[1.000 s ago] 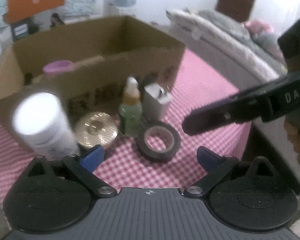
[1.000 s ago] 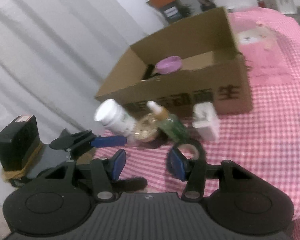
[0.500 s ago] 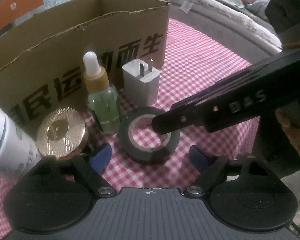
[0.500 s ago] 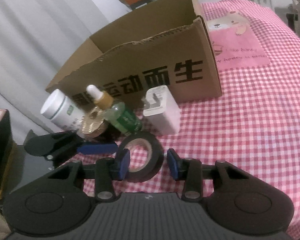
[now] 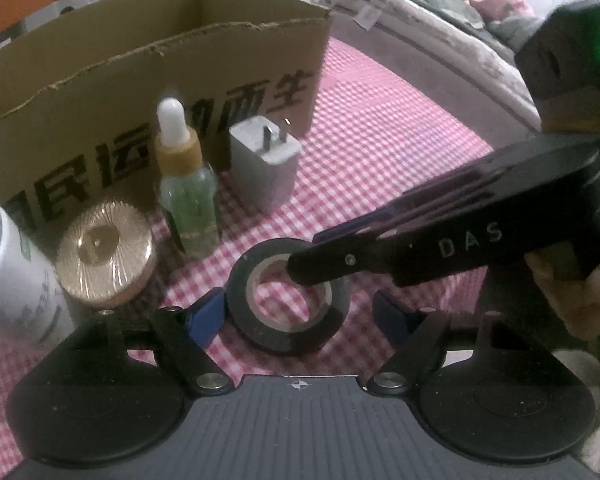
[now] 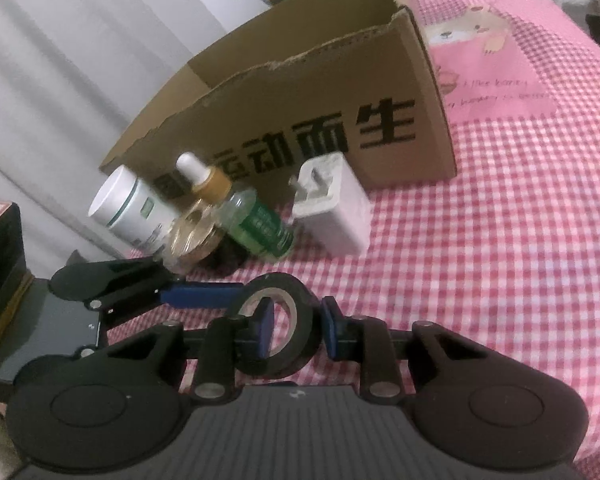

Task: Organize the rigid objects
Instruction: 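Lower the right gripper onto the black tape roll and close on it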

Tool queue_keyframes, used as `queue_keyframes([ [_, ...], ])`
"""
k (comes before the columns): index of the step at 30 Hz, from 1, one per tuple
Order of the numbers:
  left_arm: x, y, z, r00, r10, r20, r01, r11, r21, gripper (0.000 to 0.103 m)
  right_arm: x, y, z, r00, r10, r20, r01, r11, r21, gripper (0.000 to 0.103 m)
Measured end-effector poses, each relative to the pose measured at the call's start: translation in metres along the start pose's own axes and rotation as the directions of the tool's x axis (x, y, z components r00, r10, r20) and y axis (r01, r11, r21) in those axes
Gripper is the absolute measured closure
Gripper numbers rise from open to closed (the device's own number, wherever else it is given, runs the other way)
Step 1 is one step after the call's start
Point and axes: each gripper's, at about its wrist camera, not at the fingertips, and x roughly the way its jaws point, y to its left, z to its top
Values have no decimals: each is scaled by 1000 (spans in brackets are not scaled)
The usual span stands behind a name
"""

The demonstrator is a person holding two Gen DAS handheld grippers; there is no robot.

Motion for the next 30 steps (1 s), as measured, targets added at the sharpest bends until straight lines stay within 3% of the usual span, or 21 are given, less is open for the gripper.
queue_keyframes([
  [5, 0, -16, -5, 997, 72, 16, -73, 994, 80, 25, -4, 3, -8, 1000, -1, 4, 1, 1000, -21, 76],
  [9, 4, -18, -4, 993, 115, 17, -116, 989, 91, 26, -3, 8, -9, 1000, -13, 4, 13, 999, -52, 76],
  [20, 14, -16, 0, 994, 100, 33, -102, 992, 73, 27, 3, 13, -6, 1000, -30, 5, 30, 993, -112, 76],
  [24, 12, -13, -1, 993, 107, 50, -110, 993, 51, 36, 5, 14, -6, 999, -32, 7, 32, 992, -123, 76],
  [30, 5, -12, -5, 993, 103, 59, -105, 994, 30, 36, 5, 15, -5, 999, -42, 4, 42, 992, -115, 79],
])
